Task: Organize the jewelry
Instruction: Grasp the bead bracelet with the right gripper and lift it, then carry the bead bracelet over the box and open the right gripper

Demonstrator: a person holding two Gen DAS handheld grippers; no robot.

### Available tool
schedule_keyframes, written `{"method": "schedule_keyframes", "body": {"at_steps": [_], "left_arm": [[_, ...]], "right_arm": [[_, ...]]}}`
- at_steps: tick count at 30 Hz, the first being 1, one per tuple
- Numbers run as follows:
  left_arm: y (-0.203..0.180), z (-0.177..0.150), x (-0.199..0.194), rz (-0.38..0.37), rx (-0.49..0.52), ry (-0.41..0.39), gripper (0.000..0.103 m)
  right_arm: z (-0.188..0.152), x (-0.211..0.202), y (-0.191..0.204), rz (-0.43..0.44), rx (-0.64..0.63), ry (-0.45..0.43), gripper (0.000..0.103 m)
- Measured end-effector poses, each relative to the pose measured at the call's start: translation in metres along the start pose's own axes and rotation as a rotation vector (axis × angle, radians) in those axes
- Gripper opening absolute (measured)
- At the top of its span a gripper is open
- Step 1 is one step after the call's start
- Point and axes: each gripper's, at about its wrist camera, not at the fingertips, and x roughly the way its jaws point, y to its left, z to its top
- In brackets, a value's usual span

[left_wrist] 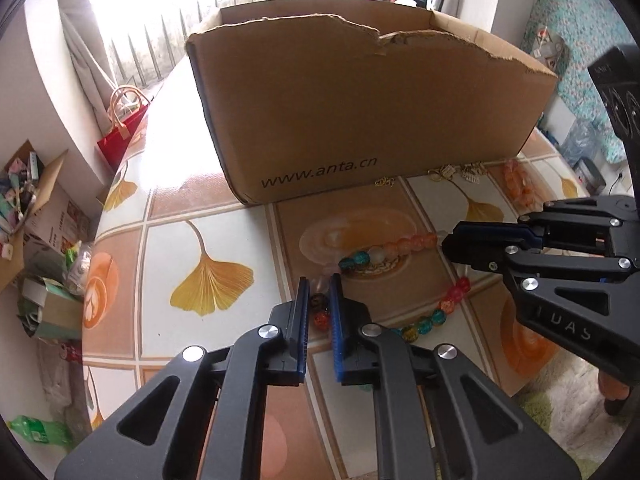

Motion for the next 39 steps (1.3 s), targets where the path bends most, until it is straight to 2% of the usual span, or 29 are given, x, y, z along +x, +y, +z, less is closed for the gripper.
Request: {"method": "schedule_keyframes", "body": {"at_steps": [8, 14, 21, 25, 27, 30, 35, 39], "left_arm": [[-0.001, 0.007, -0.038, -0.007, -0.013, -0.089, 0.010], [-0.003, 0.027, -0.085, -0.002, 0.019, -0.204, 0.010], [-0.006, 0.075, -0.137, 0.006, 0.080, -0.383, 0.010], [-0.004, 0.111, -0.136, 0.024, 0.114, -0.422, 0.010], [-0.001, 0.128, -0.125, 0.012, 0.113, -0.398, 0.010], [0.007, 0.151, -0.097, 0.009, 0.099, -0.329, 0.010], [0.018, 0.172, -0.031, 0.003, 0.089, -0.160, 0.010], [0.023, 0.178, 0.011, 0.011, 0.104, -0.040, 0.010]], "right_arm": [[0.001, -0.032, -0.003, 0.008, 0.000, -0.085, 0.009], [0.010, -0.072, 0.001, -0.003, -0.032, -0.193, 0.009], [0.050, -0.131, -0.004, -0.021, -0.117, -0.379, 0.009], [0.087, -0.133, -0.017, -0.018, -0.148, -0.403, 0.009], [0.107, -0.127, -0.028, 0.006, -0.143, -0.381, 0.009], [0.140, -0.102, -0.048, 0.071, -0.111, -0.302, 0.009], [0.181, -0.035, -0.081, 0.196, -0.039, -0.065, 0.009], [0.190, 0.016, -0.090, 0.254, -0.004, 0.114, 0.009]]}}
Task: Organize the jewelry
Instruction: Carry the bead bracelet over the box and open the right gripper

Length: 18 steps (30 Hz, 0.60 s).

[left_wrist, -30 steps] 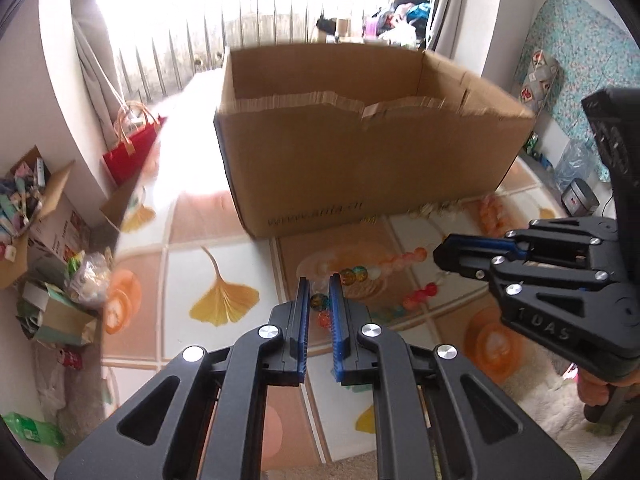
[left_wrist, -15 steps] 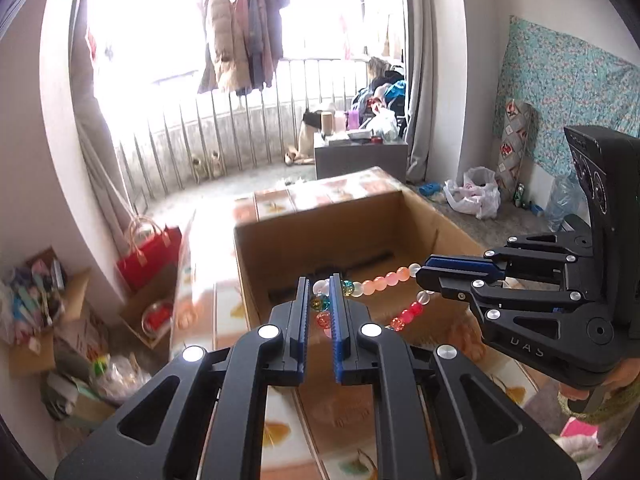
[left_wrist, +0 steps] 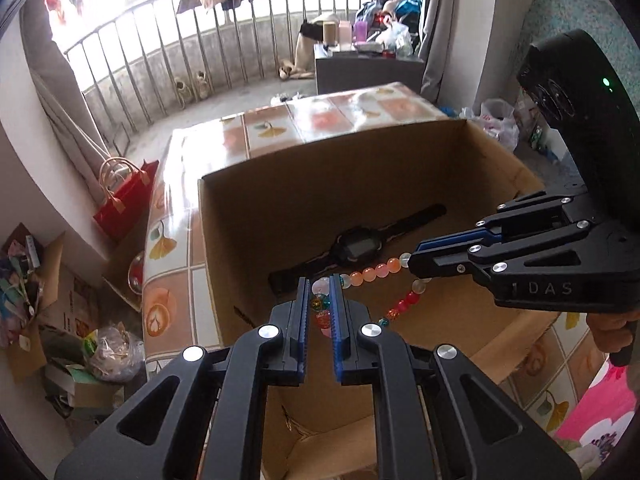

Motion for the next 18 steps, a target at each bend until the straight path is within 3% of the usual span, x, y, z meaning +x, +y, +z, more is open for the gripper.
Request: {"method": "schedule_keyframes", "body": {"at_steps": [4, 9, 14, 18], "left_arm": [[0.003, -0.002, 0.025, 0.010, 0.030, 0.083, 0.010], [0.002, -0.002, 0.031, 0.045, 0.072, 0.121, 0.010], [0.007, 0.001, 0.030, 0.046, 0.061, 0.127, 0.011], [0.010, 0.002, 0.019, 0.050, 0.023, 0.108, 0.011]], "right_arm": [[0.011, 0.031, -0.010, 0.042, 0.026, 0.148, 0.009], [0.018, 0.051, -0.017, 0.120, 0.083, 0.274, 0.010], [0.015, 0.052, -0.025, 0.150, 0.140, 0.296, 0.018], [0.012, 0.044, -0.031, 0.148, 0.161, 0.247, 0.022]]}}
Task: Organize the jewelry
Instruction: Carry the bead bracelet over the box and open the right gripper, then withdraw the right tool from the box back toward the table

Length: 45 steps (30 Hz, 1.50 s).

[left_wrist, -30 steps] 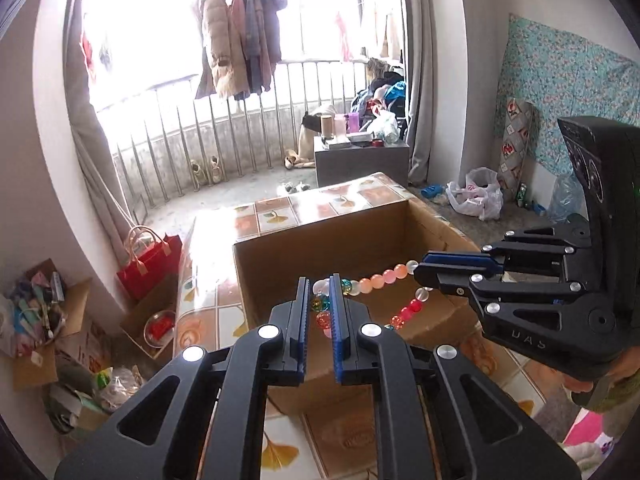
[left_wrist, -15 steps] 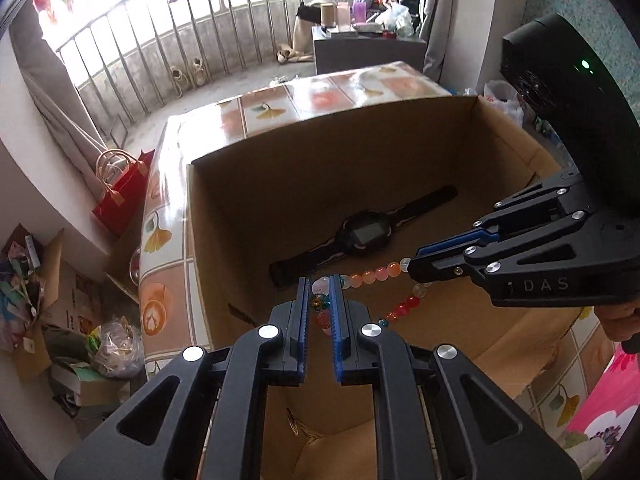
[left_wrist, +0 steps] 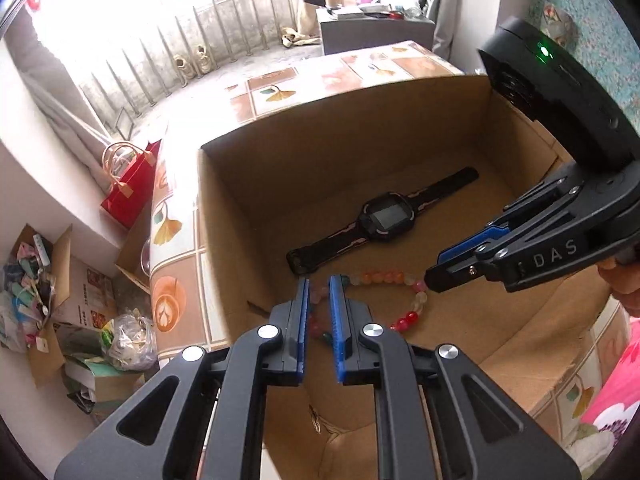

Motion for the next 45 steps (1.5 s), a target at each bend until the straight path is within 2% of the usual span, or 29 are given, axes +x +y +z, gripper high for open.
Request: {"method": "schedule_keyframes", "body": {"at_steps": [3, 7, 10, 13, 15, 17, 19, 22, 25, 29, 33, 40, 42, 45], "left_arm": [[0.004, -0.004, -0.018, -0.002, -0.032, -0.042, 0.012], [0.012, -0.017, -0.057, -0.005, -0.097, -0.145, 0.027], [0.012, -0.035, -0.092, -0.012, -0.132, -0.238, 0.037], [0.010, -0.065, -0.121, -0.009, -0.167, -0.319, 0.042], [0.008, -0.086, -0.127, -0.006, -0.192, -0.336, 0.042], [0.006, -0.102, -0.120, -0.007, -0.217, -0.309, 0.042], [0.002, -0.113, -0.101, -0.010, -0.234, -0.240, 0.042], [-0.005, -0.118, -0.075, 0.009, -0.245, -0.168, 0.042], [-0.006, -0.116, -0.056, 0.012, -0.269, -0.137, 0.042], [-0.001, -0.115, -0.054, -0.013, -0.295, -0.133, 0.042], [0.003, -0.112, -0.050, -0.014, -0.295, -0.139, 0.042], [0.011, -0.104, -0.041, -0.019, -0.304, -0.163, 0.042], [0.012, -0.104, -0.041, -0.023, -0.304, -0.169, 0.042], [0.009, -0.110, -0.046, -0.016, -0.300, -0.174, 0.042]], "right_arm": [[-0.004, -0.015, 0.000, -0.003, -0.004, -0.064, 0.026], [-0.022, -0.056, 0.007, 0.036, -0.021, -0.207, 0.028], [-0.055, -0.091, 0.015, 0.070, -0.048, -0.320, 0.035], [-0.100, -0.119, 0.023, 0.103, -0.085, -0.412, 0.041], [-0.133, -0.128, 0.025, 0.120, -0.103, -0.460, 0.045], [-0.158, -0.123, 0.020, 0.107, -0.097, -0.473, 0.045], [-0.170, -0.110, 0.014, 0.064, -0.058, -0.463, 0.045], [-0.177, -0.085, -0.009, 0.039, 0.053, -0.427, 0.045], [-0.173, -0.067, -0.034, 0.026, 0.175, -0.412, 0.042], [-0.166, -0.067, -0.051, 0.044, 0.253, -0.433, 0.039], [-0.164, -0.082, -0.057, 0.057, 0.264, -0.447, 0.039], [-0.162, -0.063, -0.053, 0.063, 0.271, -0.461, 0.039], [-0.170, -0.068, -0.052, 0.045, 0.261, -0.466, 0.040], [-0.184, -0.075, -0.035, -0.024, 0.194, -0.471, 0.041]]}}
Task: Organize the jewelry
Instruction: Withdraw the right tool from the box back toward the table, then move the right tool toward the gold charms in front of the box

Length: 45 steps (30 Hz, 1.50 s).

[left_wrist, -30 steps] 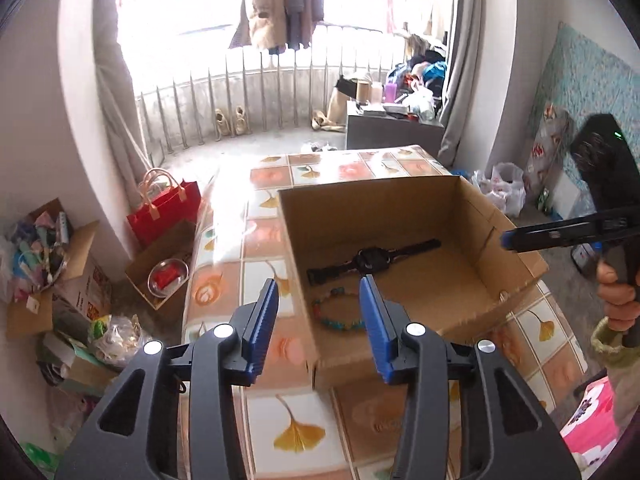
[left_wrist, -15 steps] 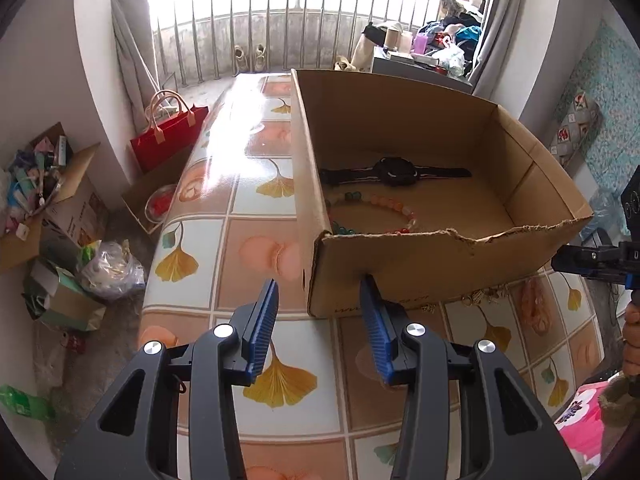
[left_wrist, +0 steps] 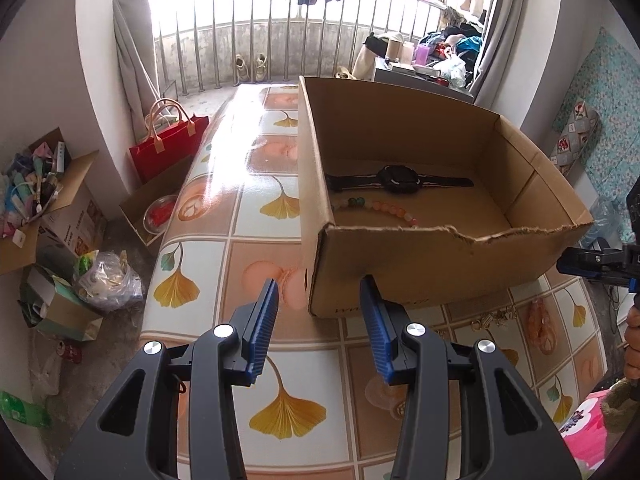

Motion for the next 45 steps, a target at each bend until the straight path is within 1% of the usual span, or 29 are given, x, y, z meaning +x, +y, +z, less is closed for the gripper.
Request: {"method": "schedule_keyframes", "body": {"at_steps": [2, 3, 4, 5, 7, 8, 10, 11, 12, 14, 15, 16, 18, 20, 22, 29, 32, 34, 35, 37, 38, 40, 41, 42, 43, 45], "left_arm": [[-0.004, -0.009, -0.003, -0.025, -0.002, 0.018, 0.046], [-0.007, -0.015, -0.003, -0.038, -0.002, 0.033, 0.054], [-0.011, -0.023, -0.003, -0.045, 0.004, 0.054, 0.059], [-0.014, -0.030, -0.002, -0.047, 0.011, 0.070, 0.060], [-0.024, -0.048, 0.002, -0.045, 0.030, 0.118, 0.070], [-0.029, -0.056, 0.006, -0.034, 0.041, 0.139, 0.072], [-0.038, -0.071, 0.015, 0.003, 0.067, 0.186, 0.074], [-0.039, -0.076, 0.019, 0.011, 0.076, 0.199, 0.075], [-0.042, -0.081, 0.021, 0.033, 0.091, 0.199, 0.080], [-0.047, -0.085, 0.022, 0.092, 0.120, 0.173, 0.089], [-0.047, -0.085, 0.022, 0.089, 0.118, 0.173, 0.092], [-0.045, -0.086, 0.024, 0.076, 0.100, 0.187, 0.097], [-0.042, -0.087, 0.025, 0.069, 0.072, 0.195, 0.097], [-0.041, -0.089, 0.024, 0.069, 0.077, 0.188, 0.097], [-0.042, -0.091, 0.023, 0.066, 0.079, 0.179, 0.097], [-0.042, -0.095, 0.020, 0.068, 0.075, 0.195, 0.097], [-0.040, -0.092, 0.020, 0.068, 0.076, 0.197, 0.097], [-0.041, -0.092, 0.020, 0.067, 0.076, 0.197, 0.097], [-0.041, -0.090, 0.021, 0.069, 0.077, 0.200, 0.097], [-0.040, -0.089, 0.023, 0.068, 0.077, 0.199, 0.097], [-0.040, -0.088, 0.023, 0.067, 0.077, 0.198, 0.097], [-0.039, -0.087, 0.024, 0.066, 0.073, 0.203, 0.097], [-0.039, -0.087, 0.024, 0.064, 0.073, 0.207, 0.097], [-0.039, -0.086, 0.025, 0.064, 0.074, 0.212, 0.097], [-0.039, -0.086, 0.025, 0.063, 0.074, 0.215, 0.097], [-0.039, -0.086, 0.025, 0.060, 0.078, 0.213, 0.097]], "right_arm": [[-0.014, -0.007, 0.014, -0.031, -0.074, -0.006, 0.049], [-0.028, -0.008, 0.024, -0.038, -0.120, 0.004, 0.056], [-0.035, -0.007, 0.030, -0.044, -0.146, 0.017, 0.057], [-0.052, -0.004, 0.042, -0.065, -0.208, 0.043, 0.057], [-0.074, 0.002, 0.056, -0.101, -0.293, 0.063, 0.060], [-0.086, 0.007, 0.062, -0.130, -0.334, 0.069, 0.061], [-0.111, 0.021, 0.072, -0.242, -0.434, 0.081, 0.064], [-0.120, 0.027, 0.074, -0.264, -0.461, 0.092, 0.064], [-0.126, 0.033, 0.075, -0.280, -0.479, 0.100, 0.066], [-0.136, 0.045, 0.075, -0.324, -0.507, 0.104, 0.067], [-0.138, 0.049, 0.075, -0.328, -0.512, 0.109, 0.069], [-0.141, 0.052, 0.075, -0.339, -0.523, 0.102, 0.075], [-0.146, 0.054, 0.077, -0.368, -0.548, 0.083, 0.084], [-0.147, 0.053, 0.076, -0.358, -0.533, 0.086, 0.084], [-0.145, 0.054, 0.070, -0.356, -0.506, 0.104, 0.096], [-0.146, 0.049, 0.067, -0.338, -0.536, 0.095, 0.096], [-0.146, 0.044, 0.062, -0.324, -0.545, 0.114, 0.096], [-0.141, 0.039, 0.059, -0.327, -0.516, 0.132, 0.096], [-0.138, 0.032, 0.059, -0.317, -0.497, 0.119, 0.096], [-0.133, 0.020, 0.061, -0.278, -0.485, 0.073, 0.096], [-0.130, 0.015, 0.063, -0.238, -0.486, 0.055, 0.096], [-0.126, 0.014, 0.066, -0.171, -0.489, 0.045, 0.095], [-0.123, 0.016, 0.066, -0.156, -0.490, 0.048, 0.095], [-0.121, 0.021, 0.066, -0.150, -0.493, 0.055, 0.093], [-0.119, 0.027, 0.066, -0.145, -0.502, 0.067, 0.083], [-0.114, 0.038, 0.062, -0.151, -0.502, 0.093, 0.074]]}}
